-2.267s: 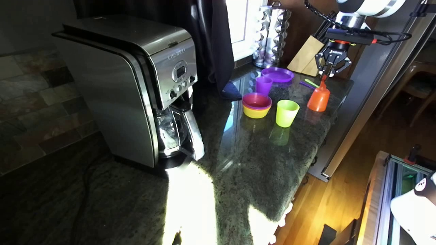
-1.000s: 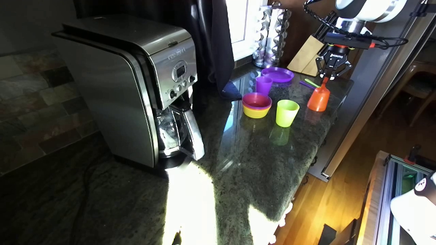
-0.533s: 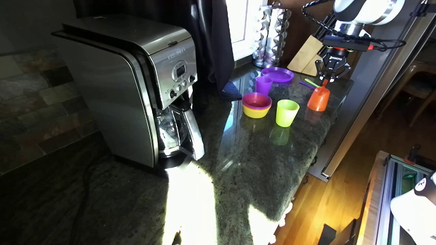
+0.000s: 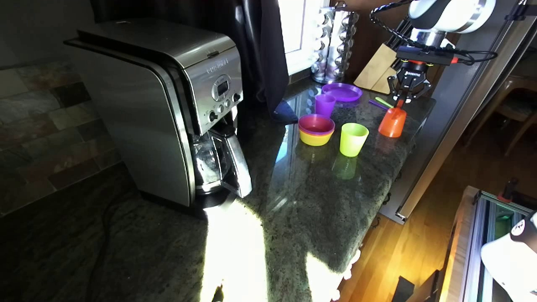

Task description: Place the orange cup upside down then put the smaller cup on top

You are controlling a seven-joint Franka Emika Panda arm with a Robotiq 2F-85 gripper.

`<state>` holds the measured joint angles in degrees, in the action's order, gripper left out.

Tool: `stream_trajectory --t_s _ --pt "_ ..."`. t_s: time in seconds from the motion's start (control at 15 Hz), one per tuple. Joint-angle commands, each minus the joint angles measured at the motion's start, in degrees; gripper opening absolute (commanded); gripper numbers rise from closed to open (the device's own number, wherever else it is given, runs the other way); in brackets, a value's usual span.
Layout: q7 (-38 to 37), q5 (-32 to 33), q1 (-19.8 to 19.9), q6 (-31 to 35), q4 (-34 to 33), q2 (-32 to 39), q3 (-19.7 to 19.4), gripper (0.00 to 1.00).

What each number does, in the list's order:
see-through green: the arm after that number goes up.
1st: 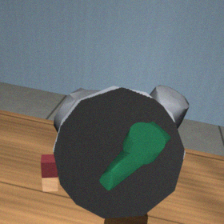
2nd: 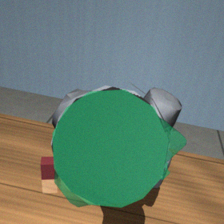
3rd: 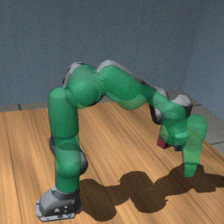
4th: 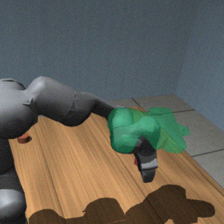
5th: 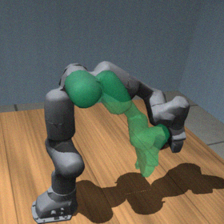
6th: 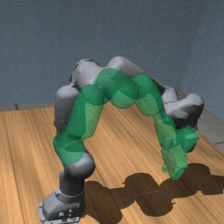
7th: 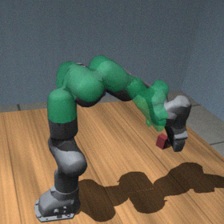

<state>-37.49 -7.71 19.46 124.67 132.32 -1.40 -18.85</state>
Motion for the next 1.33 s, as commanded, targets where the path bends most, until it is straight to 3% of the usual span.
stream_trajectory --t_s 0.0,0.6,0.73,0.87,1.27 --pt "-0.95 -0.18 0.08 -0.12 -0.74 0.85 -0.11 0.04" --pt "-1.11 -0.27 -0.06 -0.58 -1.51 1.78 -0.08 0.04" --pt "-1.23 -0.22 -0.09 -0.54 -1.66 1.93 -0.09 0.43" --pt "-1.23 -0.24 -0.11 -0.51 -1.77 1.97 -0.1 0.46" --pt "-0.75 -0.44 -0.14 -0.52 -1.46 1.17 -0.11 0.88"
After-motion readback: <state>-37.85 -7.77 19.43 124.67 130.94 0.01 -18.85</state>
